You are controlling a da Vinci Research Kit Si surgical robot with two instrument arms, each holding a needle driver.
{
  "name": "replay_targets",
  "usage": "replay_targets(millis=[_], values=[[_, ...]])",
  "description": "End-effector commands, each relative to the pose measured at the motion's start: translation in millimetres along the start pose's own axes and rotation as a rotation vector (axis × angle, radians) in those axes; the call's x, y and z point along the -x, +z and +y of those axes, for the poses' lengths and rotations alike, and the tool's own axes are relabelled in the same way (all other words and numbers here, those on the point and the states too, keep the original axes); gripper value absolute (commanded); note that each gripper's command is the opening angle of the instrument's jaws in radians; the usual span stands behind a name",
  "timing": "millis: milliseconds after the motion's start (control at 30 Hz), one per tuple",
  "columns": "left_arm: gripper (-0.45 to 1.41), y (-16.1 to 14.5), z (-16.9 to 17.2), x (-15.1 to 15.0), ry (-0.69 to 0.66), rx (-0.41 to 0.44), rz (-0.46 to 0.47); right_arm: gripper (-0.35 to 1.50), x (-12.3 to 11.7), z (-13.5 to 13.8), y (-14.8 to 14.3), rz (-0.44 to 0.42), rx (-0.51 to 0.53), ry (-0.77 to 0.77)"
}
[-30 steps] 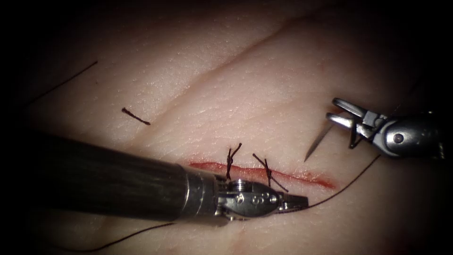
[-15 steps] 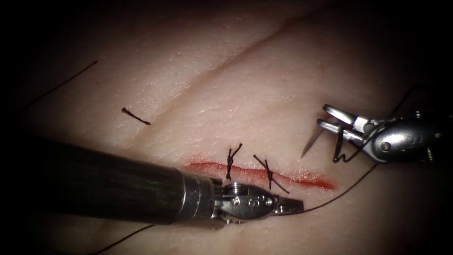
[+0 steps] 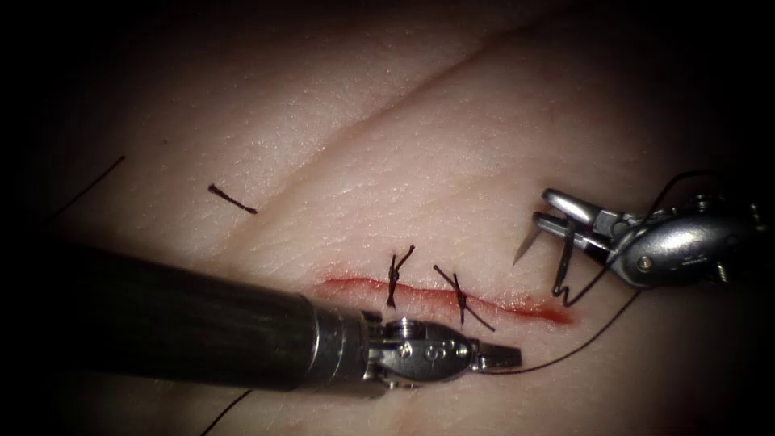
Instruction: Wound Closure
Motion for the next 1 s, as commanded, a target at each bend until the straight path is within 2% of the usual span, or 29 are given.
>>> replay_targets(millis=[33,700,1000], values=[[-0.18,0.6,0.2,0.2,-0.001,0.003,0.001,-0.35,0.1,-0.7,0.7,0.000,0.001,-0.012],[-0.18,-0.2,0.1,-0.5,-0.006,0.014,0.004,-0.35,0.6,-3.6,0.8,0.013,-0.019,-0.135],[-0.15,-0.6,0.1,-0.5,-0.006,0.019,0.005,-0.35,2.4,-6.3,0.9,0.011,-0.054,-0.169]])
